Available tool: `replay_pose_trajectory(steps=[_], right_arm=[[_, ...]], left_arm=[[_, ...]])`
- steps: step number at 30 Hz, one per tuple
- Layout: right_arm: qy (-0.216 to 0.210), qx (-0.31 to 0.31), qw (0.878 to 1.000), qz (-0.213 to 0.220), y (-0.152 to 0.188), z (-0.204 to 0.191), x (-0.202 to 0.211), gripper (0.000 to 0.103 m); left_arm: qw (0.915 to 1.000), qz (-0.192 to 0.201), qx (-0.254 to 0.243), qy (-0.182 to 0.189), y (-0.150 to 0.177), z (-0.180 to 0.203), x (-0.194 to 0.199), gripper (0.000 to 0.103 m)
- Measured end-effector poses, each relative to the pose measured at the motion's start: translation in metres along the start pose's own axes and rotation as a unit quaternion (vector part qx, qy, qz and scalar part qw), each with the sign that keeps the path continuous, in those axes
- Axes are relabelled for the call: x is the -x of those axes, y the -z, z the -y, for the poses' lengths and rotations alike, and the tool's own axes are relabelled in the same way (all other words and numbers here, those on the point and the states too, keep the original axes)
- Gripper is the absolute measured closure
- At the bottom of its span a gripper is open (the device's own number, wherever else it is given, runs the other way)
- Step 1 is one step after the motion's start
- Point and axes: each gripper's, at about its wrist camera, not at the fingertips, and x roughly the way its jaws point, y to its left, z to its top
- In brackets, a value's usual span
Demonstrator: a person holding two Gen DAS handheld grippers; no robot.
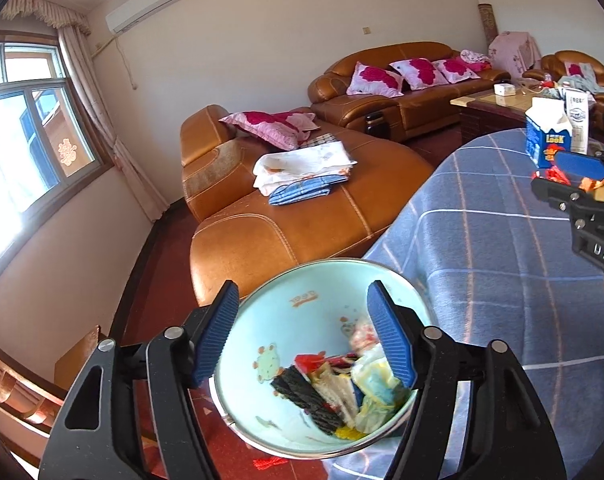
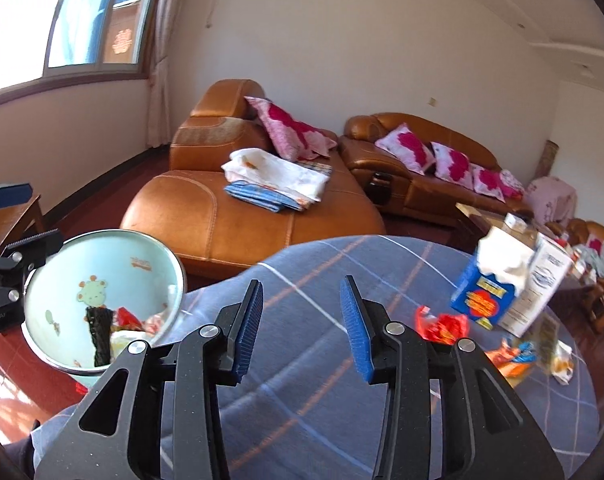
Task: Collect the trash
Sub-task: 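Move both open grippers back toward the remaining trash on the table, then grasp the red foil snack bag with the left gripper while the right grasps the yellow sponge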
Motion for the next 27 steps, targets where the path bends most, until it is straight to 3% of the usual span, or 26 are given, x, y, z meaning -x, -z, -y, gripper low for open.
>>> replay_pose_trajectory(steps=[3, 5, 8, 11, 17, 18, 19, 20, 22, 27], right_arm=[[0.08, -0.072, 0.994, -0.026, 0.015, 0.059, 0.004, 0.059], [0.128, -0.115, 0.984, -0.055, 0.03, 0.095, 0.002, 0.059], [0.17, -0.157, 0.969, -0.089, 0.053, 0.132, -0.006, 0.058], [0.167, -0.195, 0.96, -0.114, 0.067, 0.151, -0.017, 0.057], [0.149, -0.221, 0.955, -0.133, 0.069, 0.157, -0.037, 0.053], [0.147, -0.227, 0.953, -0.138, 0.069, 0.159, -0.04, 0.056], [0.143, -0.234, 0.951, -0.144, 0.07, 0.162, -0.041, 0.07], [0.137, -0.24, 0.95, -0.146, 0.071, 0.165, -0.04, 0.071], [0.133, -0.245, 0.949, -0.146, 0.073, 0.169, -0.031, 0.085], [0.146, -0.242, 0.951, -0.125, 0.085, 0.185, 0.007, 0.087]], left_arm=[[0.9995, 0.014, -0.013, 0.024, -0.013, 0.03, 0.001, 0.033], [0.9985, 0.031, -0.026, 0.035, -0.023, 0.054, 0.001, 0.025], [0.9961, 0.042, -0.051, 0.057, -0.039, 0.091, -0.006, 0.024], [0.9938, 0.051, -0.069, 0.071, -0.052, 0.12, -0.012, 0.024], [0.9908, 0.05, -0.078, 0.099, -0.066, 0.146, -0.024, 0.017], [0.9905, 0.047, -0.077, 0.104, -0.068, 0.148, -0.026, 0.017], [0.99, 0.046, -0.076, 0.11, -0.069, 0.15, -0.028, 0.017], [0.9896, 0.044, -0.076, 0.114, -0.07, 0.152, -0.029, 0.017], [0.9881, 0.04, -0.077, 0.127, -0.073, 0.157, -0.031, 0.017], [0.981, 0.037, -0.089, 0.168, -0.087, 0.188, -0.033, 0.017]])
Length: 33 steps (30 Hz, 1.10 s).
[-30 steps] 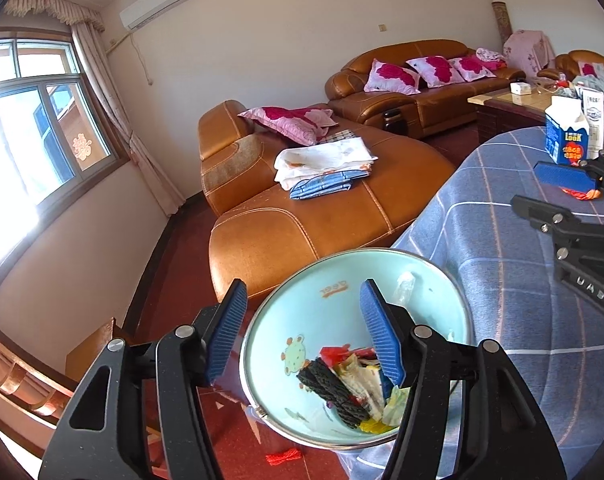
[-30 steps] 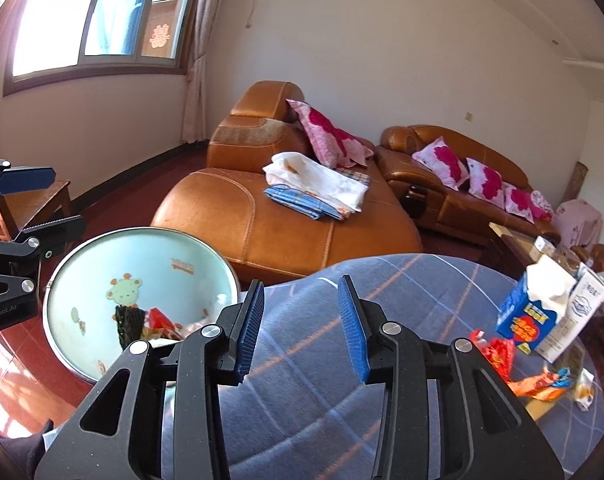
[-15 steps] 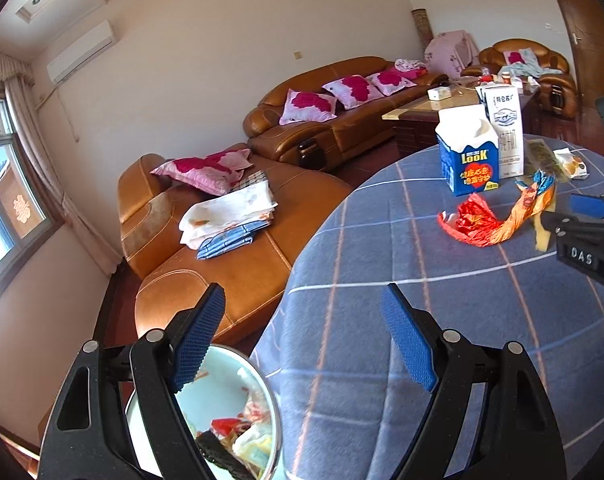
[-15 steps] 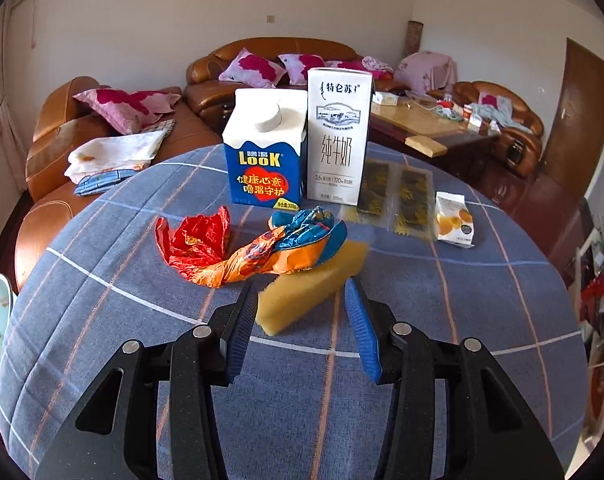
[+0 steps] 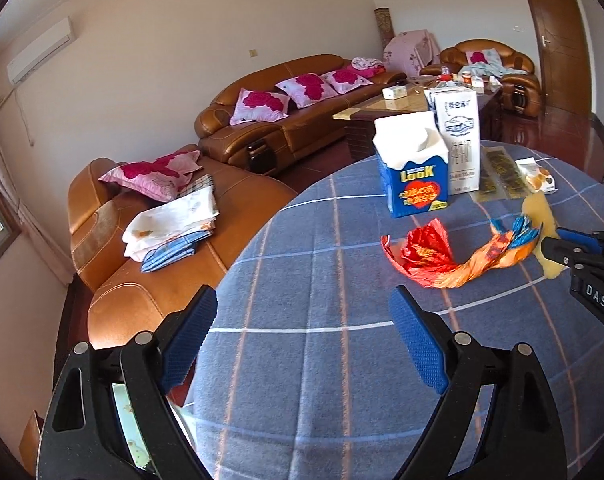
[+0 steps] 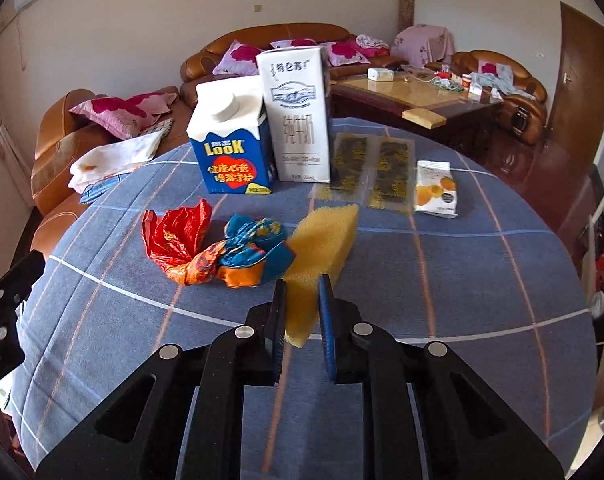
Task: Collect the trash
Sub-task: 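Grasp the red foil snack bag with the left gripper while the right grasps the yellow sponge, then carry the red foil bag and yellow sponge toward the light-blue bin with both grippers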
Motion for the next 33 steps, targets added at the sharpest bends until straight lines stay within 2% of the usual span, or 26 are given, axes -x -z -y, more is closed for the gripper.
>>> replay_pose_trajectory(steps=[1, 5, 9, 11, 13, 15, 16, 17, 18, 19, 23, 25, 27, 30, 33], right_arm=[[0.009, 0.001, 1.0, 0.005, 0.001, 0.007, 0.004, 0.087], [0.043, 0.0, 0.999, 0.023, 0.003, 0.036, 0.014, 0.087], [0.039, -0.001, 0.999, 0.028, 0.002, 0.05, 0.014, 0.087], [0.038, 0.007, 0.999, 0.036, 0.0, 0.052, 0.016, 0.087], [0.033, 0.015, 0.999, 0.04, -0.001, 0.05, 0.017, 0.087], [0.032, 0.027, 0.998, 0.042, 0.001, 0.046, 0.014, 0.087], [0.031, 0.031, 0.998, 0.04, 0.001, 0.045, 0.013, 0.087], [0.026, 0.03, 0.998, 0.044, 0.001, 0.045, 0.015, 0.087], [0.026, 0.03, 0.998, 0.045, 0.001, 0.045, 0.014, 0.087], [0.022, 0.029, 0.998, 0.043, 0.0, 0.046, 0.014, 0.087], [0.015, 0.03, 0.998, 0.048, 0.0, 0.045, 0.014, 0.087], [0.012, 0.035, 0.998, 0.054, 0.001, 0.042, 0.017, 0.087], [-0.001, 0.034, 0.998, 0.059, 0.001, 0.04, 0.022, 0.087], [-0.025, 0.04, 0.997, 0.068, 0.005, 0.027, 0.03, 0.087], [-0.054, 0.054, 0.994, 0.081, 0.007, 0.005, 0.036, 0.087]], left_arm=[[0.9999, -0.004, 0.001, 0.015, -0.005, 0.007, -0.004, 0.017], [0.9995, -0.012, -0.005, 0.03, -0.023, 0.035, -0.021, 0.017], [0.9981, -0.038, 0.006, 0.049, -0.035, 0.055, -0.043, 0.017], [0.997, -0.059, 0.007, 0.049, -0.034, 0.063, -0.057, 0.017], [0.9943, -0.077, 0.017, 0.071, -0.031, 0.07, -0.067, 0.017], [0.9928, -0.091, 0.012, 0.077, -0.029, 0.078, -0.075, 0.018], [0.9917, -0.095, 0.01, 0.086, -0.027, 0.081, -0.078, 0.027], [0.9901, -0.1, 0.011, 0.098, -0.026, 0.083, -0.08, 0.044], [0.9879, -0.108, 0.014, 0.11, -0.024, 0.085, -0.083, 0.052], [0.9859, -0.115, 0.015, 0.12, -0.023, 0.085, -0.085, 0.07], [0.9852, -0.109, 0.018, 0.131, -0.021, 0.079, -0.077, 0.08], [0.9861, -0.1, 0.025, 0.13, -0.021, 0.069, -0.066, 0.08], [0.9898, -0.082, 0.027, 0.113, -0.019, 0.054, -0.049, 0.08], [0.9964, -0.05, 0.023, 0.064, -0.013, 0.033, -0.019, 0.08], [0.9993, -0.022, 0.023, 0.02, -0.004, 0.009, 0.01, 0.08]])
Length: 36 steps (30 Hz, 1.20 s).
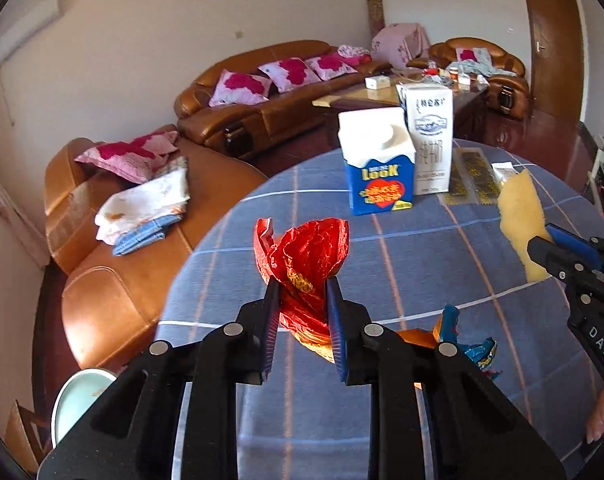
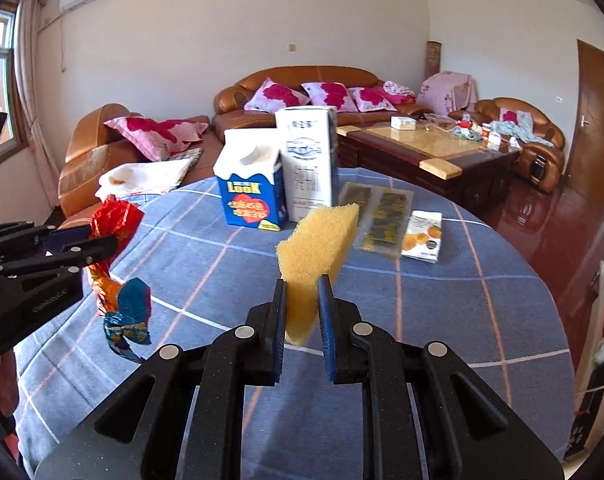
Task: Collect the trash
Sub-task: 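Carry the red foil bag and yellow sponge toward the light-blue bin with both grippers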
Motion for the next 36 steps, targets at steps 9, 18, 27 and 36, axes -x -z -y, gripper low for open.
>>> replay_pose_trajectory(steps=[9, 18, 27, 36], right_arm=[[-0.081, 0.038, 0.995, 0.035, -0.003, -0.069, 0.007, 0.087], [-0.119, 0.079, 0.989, 0.05, -0.005, -0.125, 0.018, 0.087], [-0.141, 0.125, 0.98, 0.059, -0.002, -0.167, 0.016, 0.087], [-0.163, 0.151, 0.973, 0.062, 0.001, -0.198, 0.015, 0.087]], left_arm=[[0.9967, 0.018, 0.035, -0.071, 0.041, -0.064, 0.057, 0.08], [0.9929, 0.011, 0.06, -0.102, 0.071, -0.101, 0.082, 0.08], [0.9895, 0.014, 0.076, -0.122, 0.086, -0.125, 0.102, 0.08], [0.9843, 0.012, 0.092, -0.15, 0.101, -0.152, 0.116, 0.08]])
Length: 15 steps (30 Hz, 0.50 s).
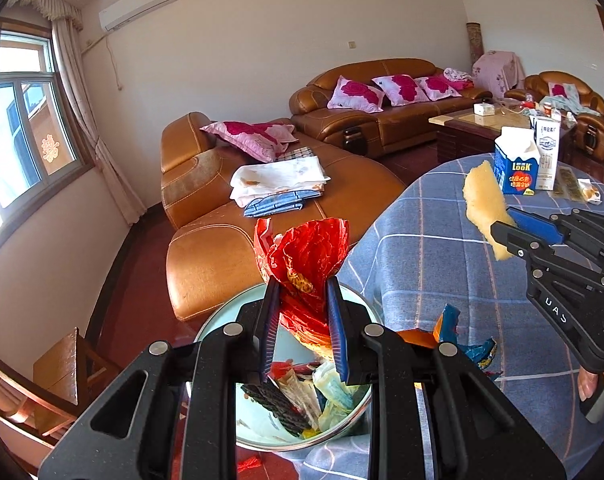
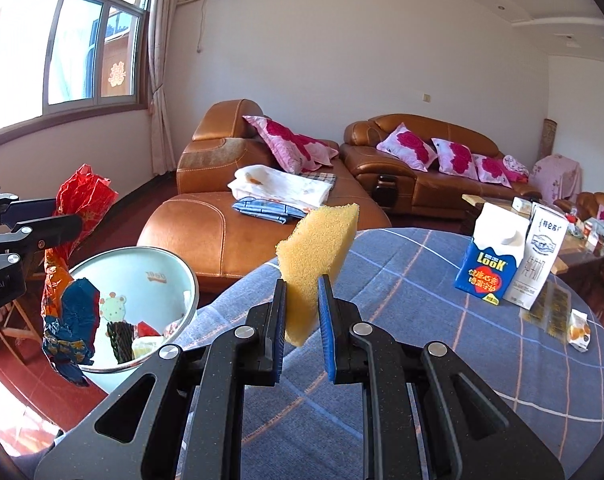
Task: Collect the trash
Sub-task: 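Carry the red foil bag and yellow sponge toward the light-blue bin with both grippers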
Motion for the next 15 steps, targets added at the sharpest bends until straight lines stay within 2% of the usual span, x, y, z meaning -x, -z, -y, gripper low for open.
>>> replay_pose_trajectory(steps=[15], right_arm=[[-0.03, 0.039, 0.999, 0.006, -0.009, -0.034, -0.014, 0.087]], left_arm=[[0.999, -0.005, 0.012, -0.042, 0.006, -0.03, 0.0, 0.08]])
